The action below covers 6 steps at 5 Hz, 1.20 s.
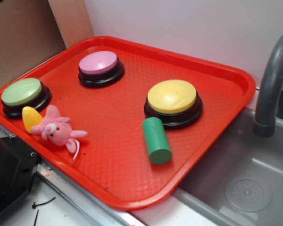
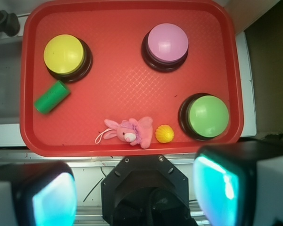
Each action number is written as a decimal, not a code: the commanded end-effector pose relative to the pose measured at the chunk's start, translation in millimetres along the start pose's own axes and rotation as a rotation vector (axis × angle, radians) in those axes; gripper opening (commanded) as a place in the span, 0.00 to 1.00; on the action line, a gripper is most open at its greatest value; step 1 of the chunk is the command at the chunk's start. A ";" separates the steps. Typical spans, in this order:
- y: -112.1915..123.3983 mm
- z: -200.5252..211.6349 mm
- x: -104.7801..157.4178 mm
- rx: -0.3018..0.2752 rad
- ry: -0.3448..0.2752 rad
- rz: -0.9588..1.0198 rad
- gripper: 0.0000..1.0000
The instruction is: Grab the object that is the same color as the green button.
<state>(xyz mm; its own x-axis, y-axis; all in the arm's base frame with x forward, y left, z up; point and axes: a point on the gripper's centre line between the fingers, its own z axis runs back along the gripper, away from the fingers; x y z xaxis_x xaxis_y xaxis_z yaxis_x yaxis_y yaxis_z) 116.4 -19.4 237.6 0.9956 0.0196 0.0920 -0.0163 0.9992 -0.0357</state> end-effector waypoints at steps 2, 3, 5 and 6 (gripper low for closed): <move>4.6 -3.0 1.0 -0.029 0.003 0.169 1.00; -0.4 -9.2 1.9 -0.143 -0.027 0.316 1.00; -38.0 -45.2 25.5 -0.159 -0.025 0.593 1.00; -64.2 -68.4 44.5 -0.227 0.010 0.660 1.00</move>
<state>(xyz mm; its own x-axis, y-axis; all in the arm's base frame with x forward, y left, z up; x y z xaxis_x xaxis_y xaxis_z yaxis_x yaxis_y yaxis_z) 165.4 -83.7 168.2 0.7852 0.6174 -0.0472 -0.6058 0.7502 -0.2650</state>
